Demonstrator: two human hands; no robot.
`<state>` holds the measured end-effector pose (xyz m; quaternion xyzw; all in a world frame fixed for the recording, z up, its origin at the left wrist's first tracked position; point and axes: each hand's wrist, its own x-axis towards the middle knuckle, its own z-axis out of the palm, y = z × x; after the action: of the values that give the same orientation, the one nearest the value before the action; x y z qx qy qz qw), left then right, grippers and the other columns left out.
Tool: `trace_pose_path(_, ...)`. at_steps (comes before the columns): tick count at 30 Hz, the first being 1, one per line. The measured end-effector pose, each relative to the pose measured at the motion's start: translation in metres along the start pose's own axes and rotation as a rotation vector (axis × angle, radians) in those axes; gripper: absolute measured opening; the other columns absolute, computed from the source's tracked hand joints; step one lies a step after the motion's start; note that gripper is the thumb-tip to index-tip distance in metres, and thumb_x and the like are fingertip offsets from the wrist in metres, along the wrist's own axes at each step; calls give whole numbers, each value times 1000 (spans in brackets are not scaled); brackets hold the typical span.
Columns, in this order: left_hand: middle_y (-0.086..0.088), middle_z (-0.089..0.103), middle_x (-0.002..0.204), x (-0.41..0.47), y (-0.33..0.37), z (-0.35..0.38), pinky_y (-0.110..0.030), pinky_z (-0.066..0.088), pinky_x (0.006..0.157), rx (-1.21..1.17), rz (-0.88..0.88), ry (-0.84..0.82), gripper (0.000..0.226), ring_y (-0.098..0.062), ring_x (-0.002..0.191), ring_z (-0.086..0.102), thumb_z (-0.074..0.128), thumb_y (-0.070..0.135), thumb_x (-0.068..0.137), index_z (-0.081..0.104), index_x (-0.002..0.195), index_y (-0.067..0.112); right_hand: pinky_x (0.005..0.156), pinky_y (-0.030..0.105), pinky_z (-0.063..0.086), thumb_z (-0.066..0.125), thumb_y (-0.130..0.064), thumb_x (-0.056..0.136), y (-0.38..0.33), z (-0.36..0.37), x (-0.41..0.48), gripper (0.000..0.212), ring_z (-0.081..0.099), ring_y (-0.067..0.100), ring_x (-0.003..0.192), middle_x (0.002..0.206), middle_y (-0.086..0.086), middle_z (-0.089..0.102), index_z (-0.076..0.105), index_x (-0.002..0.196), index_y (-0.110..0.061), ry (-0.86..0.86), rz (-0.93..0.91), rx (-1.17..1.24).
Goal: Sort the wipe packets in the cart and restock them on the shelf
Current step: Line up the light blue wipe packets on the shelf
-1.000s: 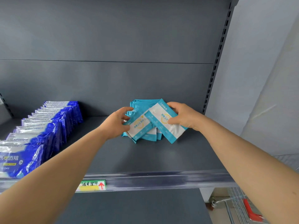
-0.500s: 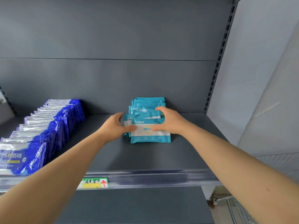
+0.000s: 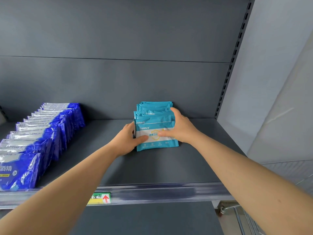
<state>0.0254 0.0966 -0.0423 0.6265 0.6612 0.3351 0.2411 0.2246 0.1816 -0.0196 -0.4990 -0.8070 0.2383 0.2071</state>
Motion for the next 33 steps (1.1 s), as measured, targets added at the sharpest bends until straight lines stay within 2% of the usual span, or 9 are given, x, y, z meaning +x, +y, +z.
trace_pose_path(4, 18, 52, 122, -5, 2, 2, -23, 42, 88, 24, -11, -58, 41, -8, 105, 53, 61, 34, 91, 38, 125, 33, 104, 41, 42, 76, -54, 69, 6, 4, -12, 102, 45, 17, 129, 142, -5, 46, 19, 149, -26, -53, 7, 51)
trace_pose_path(8, 14, 52, 126, -6, 6, 1, -27, 43, 91, 38, -38, -61, 55, -12, 108, 54, 59, 34, 92, 30, 137, 24, 100, 39, 46, 71, -52, 76, 0, 4, -21, 89, 51, 15, 123, 137, -7, 51, 25, 147, -26, -54, -28, 14)
trace_pose_path(12, 4, 48, 126, -14, 13, -3, -36, 45, 94, 98, -57, 111, 53, -17, 115, 50, 62, 33, 88, 35, 130, 15, 95, 30, 43, 70, -49, 78, -7, -9, -34, 75, 48, 15, 122, 132, -3, 49, 35, 139, -23, 19, -39, -55)
trace_pose_path(14, -1, 46, 128, -21, 22, -4, -39, 43, 95, 249, -25, 207, 52, -23, 118, 47, 59, 34, 89, 36, 133, 16, 95, 31, 39, 65, -48, 83, -7, -19, -45, 67, 44, 18, 126, 138, 0, 47, 38, 138, -18, 37, -36, -130)
trace_pose_path(16, -7, 46, 137, -27, 35, -1, -43, 40, 98, 444, 35, 281, 56, -32, 122, 44, 54, 35, 91, 36, 141, 16, 105, 35, 35, 57, -48, 89, -5, -29, -58, 69, 35, 21, 136, 150, 3, 37, 33, 144, -12, 56, -38, -225)
trace_pose_path(19, -5, 49, 139, -34, 63, 14, -41, 40, 100, 603, 170, 285, 52, -31, 121, 47, 50, 37, 94, 42, 141, 15, 112, 36, 29, 49, -49, 94, 5, -44, -80, 68, 30, 18, 141, 157, -1, 26, 26, 150, -16, 85, -34, -330)
trace_pose_path(25, -4, 62, 119, -40, 125, 82, -38, 40, 92, 649, 420, 204, 38, -29, 108, 55, 50, 38, 93, 59, 123, 16, 100, 38, 42, 46, -39, 97, 55, -85, -139, 48, 48, 22, 124, 139, 1, 49, 45, 136, -11, 147, -28, -457)
trace_pose_path(30, -5, 68, 102, -44, 186, 165, -38, 46, 80, 604, 634, 125, 33, -31, 92, 61, 56, 35, 91, 66, 114, 15, 104, 32, 37, 51, -35, 95, 127, -133, -194, 49, 46, 21, 129, 142, 3, 49, 46, 139, -13, 218, 36, -496)
trace_pose_path(33, -5, 69, 96, -46, 228, 226, -40, 51, 78, 546, 704, 63, 38, -31, 86, 63, 49, 38, 89, 69, 109, 14, 105, 31, 36, 51, -34, 95, 184, -168, -228, 50, 45, 21, 130, 144, 4, 48, 45, 140, -14, 235, 104, -518)
